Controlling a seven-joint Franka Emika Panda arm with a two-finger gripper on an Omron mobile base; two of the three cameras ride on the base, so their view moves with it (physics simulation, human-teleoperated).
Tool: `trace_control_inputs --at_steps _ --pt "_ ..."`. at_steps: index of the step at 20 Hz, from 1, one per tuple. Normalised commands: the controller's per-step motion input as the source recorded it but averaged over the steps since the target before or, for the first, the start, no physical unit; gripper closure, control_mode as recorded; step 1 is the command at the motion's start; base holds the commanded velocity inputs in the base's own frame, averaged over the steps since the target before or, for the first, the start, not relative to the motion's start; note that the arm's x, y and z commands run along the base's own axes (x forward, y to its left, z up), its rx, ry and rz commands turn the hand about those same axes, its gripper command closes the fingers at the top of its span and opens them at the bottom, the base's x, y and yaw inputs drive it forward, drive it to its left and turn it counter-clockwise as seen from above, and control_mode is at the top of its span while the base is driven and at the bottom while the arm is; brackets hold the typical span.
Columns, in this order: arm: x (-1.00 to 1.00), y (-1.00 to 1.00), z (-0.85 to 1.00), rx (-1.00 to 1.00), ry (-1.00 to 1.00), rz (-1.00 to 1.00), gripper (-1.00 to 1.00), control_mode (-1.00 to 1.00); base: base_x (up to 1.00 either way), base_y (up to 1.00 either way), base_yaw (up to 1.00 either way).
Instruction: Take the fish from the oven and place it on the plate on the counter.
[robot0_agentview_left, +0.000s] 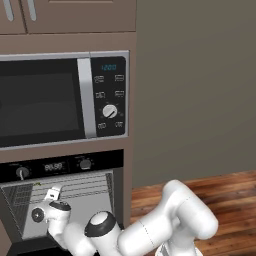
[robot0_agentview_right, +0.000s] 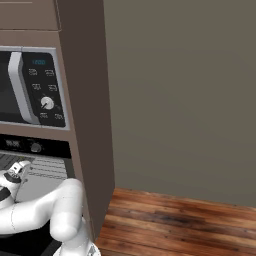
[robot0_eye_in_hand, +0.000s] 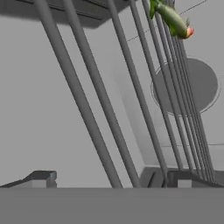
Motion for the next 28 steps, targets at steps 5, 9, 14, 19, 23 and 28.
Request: trace_control_inputs --at_steps 5,9,14,19,23,28 --pt "0.0 0.0 -0.96 0.0 -0.31 0.0 -1.0 -1.0 0.0 0.0 0.0" --pt "0.01 0.0 -0.82 0.0 -0.26 0.0 -1.0 -1.0 0.0 0.0 0.0" --pt "0.24 0.0 -0.7 0.0 -0.22 0.0 -1.0 -1.0 0.0 0.0 0.0" --pt "0.29 0.0 -0.54 0.0 -0.2 0.0 -1.0 -1.0 0.0 0.0 0.0" --pt "0.15 0.02 -0.27 0.0 -0.09 0.0 1.0 -1.0 0.0 0.0 0.0" --pt "0.06 0.04 -0.09 0.0 0.0 0.0 1.0 -1.0 0.0 0.0 0.0"
